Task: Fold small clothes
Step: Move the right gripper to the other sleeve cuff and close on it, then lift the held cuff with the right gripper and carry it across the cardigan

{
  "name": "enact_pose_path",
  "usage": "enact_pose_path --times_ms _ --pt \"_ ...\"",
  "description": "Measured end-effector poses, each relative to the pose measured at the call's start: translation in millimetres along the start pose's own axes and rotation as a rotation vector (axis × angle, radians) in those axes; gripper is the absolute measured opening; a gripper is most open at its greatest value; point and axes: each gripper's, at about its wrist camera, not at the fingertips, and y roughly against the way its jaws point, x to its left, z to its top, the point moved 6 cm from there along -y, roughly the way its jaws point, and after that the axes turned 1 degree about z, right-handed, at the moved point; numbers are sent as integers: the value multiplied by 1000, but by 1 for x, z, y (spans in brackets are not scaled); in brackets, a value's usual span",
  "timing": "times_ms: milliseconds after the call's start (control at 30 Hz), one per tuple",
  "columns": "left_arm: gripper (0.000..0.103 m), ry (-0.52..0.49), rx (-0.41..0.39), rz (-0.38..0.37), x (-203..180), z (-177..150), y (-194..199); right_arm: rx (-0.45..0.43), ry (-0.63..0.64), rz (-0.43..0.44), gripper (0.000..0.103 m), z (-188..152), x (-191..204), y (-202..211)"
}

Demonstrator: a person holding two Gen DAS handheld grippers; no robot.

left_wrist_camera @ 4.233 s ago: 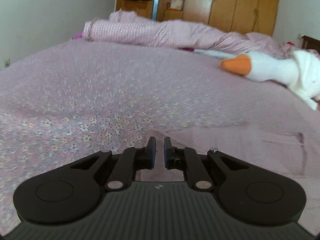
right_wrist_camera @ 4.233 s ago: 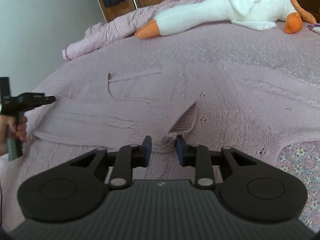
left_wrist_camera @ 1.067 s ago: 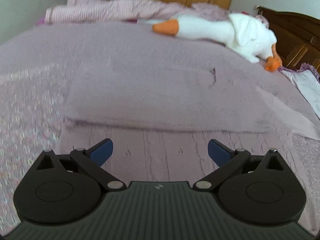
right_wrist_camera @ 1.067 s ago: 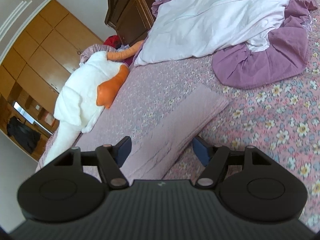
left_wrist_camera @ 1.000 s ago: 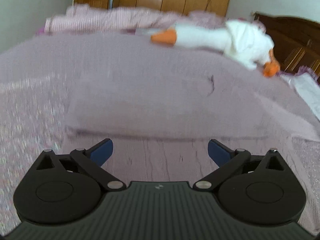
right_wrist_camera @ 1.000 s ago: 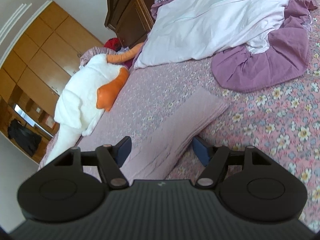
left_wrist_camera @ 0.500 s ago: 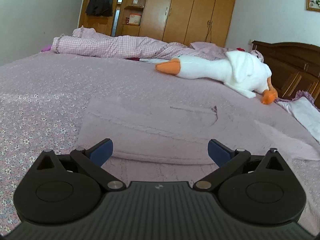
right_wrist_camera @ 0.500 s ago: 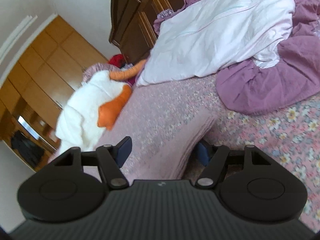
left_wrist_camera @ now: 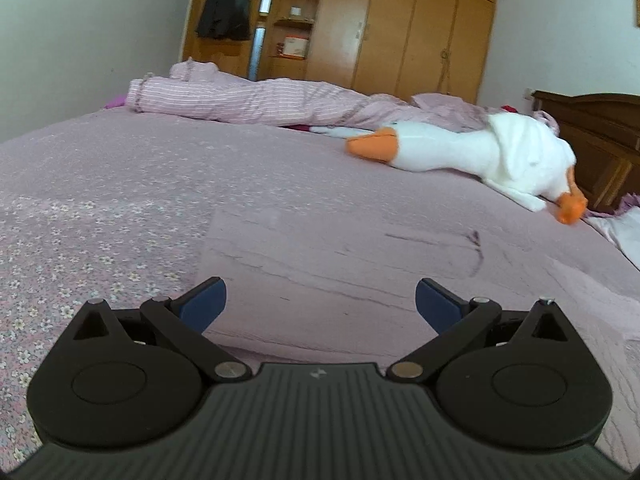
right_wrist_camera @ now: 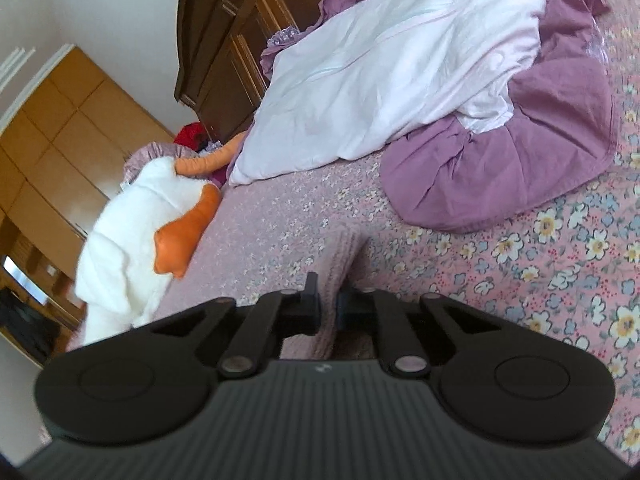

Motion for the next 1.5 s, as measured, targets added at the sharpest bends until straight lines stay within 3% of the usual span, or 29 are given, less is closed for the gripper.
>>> enact_pose_path --times_ms 200,400,567,633,900,1033,1233,1500 --pt "103 -34 16 29 -1 -4 -4 -25 123 -13 10 -4 19 10" --pt "103 -64 38 -5 -9 -2 -9 -55 378 23 10 -18 68 21" --pt "103 -54 6 -45 -11 3 -3 -43 547 117 10 -46 132 37" --pt "103 -48 11 -29 -9 3 -2 -29 592 143 10 -63 155 41" --pt "103 -100 -2 -36 -14 12 6 24 799 174 10 -118 229 63" --pt "103 -161 -43 -16 -14 19 14 18 832 200 10 -128 269 78" --pt "103 -96 -45 -23 -4 32 18 3 858 275 10 -134 330 101" --pt "103 -128 -57 -20 -2 44 25 -21 935 302 10 -155 393 123"
